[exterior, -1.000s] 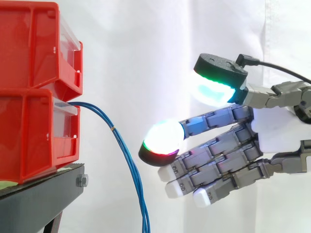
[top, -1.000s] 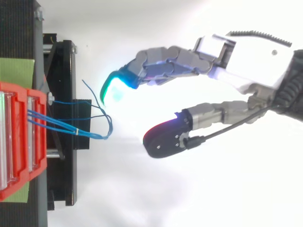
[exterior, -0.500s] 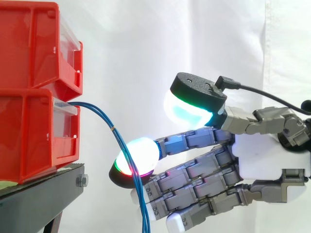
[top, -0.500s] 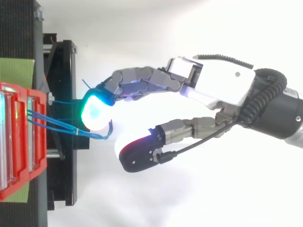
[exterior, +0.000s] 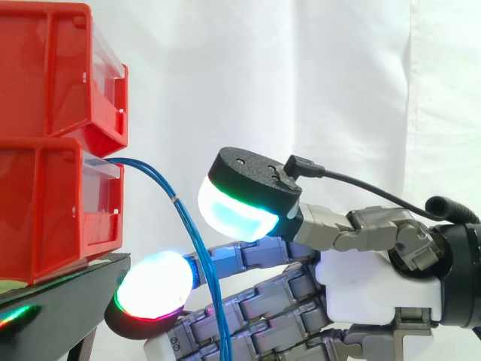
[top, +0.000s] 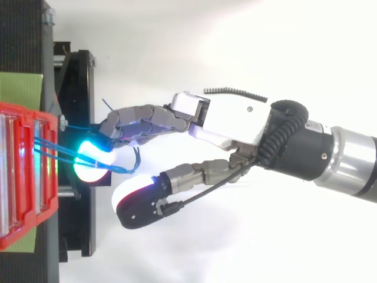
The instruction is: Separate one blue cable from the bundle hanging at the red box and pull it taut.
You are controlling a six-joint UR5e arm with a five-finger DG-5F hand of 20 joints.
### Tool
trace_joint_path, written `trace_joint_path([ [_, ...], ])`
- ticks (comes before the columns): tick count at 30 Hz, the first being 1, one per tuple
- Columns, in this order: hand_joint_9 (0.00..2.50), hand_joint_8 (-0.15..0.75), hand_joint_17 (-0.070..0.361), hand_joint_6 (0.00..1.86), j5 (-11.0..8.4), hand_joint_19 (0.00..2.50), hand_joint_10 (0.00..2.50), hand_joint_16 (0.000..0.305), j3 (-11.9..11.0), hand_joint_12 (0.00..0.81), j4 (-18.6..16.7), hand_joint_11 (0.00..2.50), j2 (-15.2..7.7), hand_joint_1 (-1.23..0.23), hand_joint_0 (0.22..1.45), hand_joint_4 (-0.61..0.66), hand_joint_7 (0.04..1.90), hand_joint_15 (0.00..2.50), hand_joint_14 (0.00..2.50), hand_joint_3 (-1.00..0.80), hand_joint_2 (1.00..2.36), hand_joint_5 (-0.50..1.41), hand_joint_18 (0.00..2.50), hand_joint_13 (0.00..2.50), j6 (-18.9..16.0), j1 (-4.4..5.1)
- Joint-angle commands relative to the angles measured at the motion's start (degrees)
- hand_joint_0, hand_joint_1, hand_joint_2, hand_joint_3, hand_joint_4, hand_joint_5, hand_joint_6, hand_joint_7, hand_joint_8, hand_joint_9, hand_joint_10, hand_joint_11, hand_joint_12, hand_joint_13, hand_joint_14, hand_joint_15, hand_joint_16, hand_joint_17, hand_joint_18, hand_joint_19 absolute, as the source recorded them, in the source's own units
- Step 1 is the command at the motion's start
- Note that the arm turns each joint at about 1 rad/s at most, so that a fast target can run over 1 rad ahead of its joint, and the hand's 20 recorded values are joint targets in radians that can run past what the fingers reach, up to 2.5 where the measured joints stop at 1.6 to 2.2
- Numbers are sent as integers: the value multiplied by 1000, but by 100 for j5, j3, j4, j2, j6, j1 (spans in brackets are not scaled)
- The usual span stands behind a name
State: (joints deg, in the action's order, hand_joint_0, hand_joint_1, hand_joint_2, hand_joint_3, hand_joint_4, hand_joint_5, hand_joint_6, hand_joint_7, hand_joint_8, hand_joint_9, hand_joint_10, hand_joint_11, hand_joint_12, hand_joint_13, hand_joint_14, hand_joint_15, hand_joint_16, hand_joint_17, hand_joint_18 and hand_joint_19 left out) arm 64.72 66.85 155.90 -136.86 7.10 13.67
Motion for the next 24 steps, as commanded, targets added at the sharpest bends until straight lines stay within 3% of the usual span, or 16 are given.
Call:
trace_joint_path([
  [1,569,300,107,503,-29,491,12,48,-23,359,19,368,-7,-576,523,224,867,283,12,-500,1000,-229,457,509,-7,4],
  [12,631,309,107,503,67,496,13,48,-23,362,-87,400,-7,-561,524,267,886,306,11,-500,1000,-207,494,569,-42,4],
  [16,654,312,106,503,226,497,13,47,-23,357,-104,412,-7,-568,530,275,899,315,11,-500,1000,-204,502,589,-183,4],
  [20,662,311,105,503,647,507,13,46,-23,356,-87,422,-7,-572,535,276,908,327,12,-500,1000,-203,506,595,-534,4],
  [24,676,311,104,503,735,507,13,46,-32,354,-51,432,-7,-575,537,280,917,333,12,-500,1000,-199,506,604,-710,4],
])
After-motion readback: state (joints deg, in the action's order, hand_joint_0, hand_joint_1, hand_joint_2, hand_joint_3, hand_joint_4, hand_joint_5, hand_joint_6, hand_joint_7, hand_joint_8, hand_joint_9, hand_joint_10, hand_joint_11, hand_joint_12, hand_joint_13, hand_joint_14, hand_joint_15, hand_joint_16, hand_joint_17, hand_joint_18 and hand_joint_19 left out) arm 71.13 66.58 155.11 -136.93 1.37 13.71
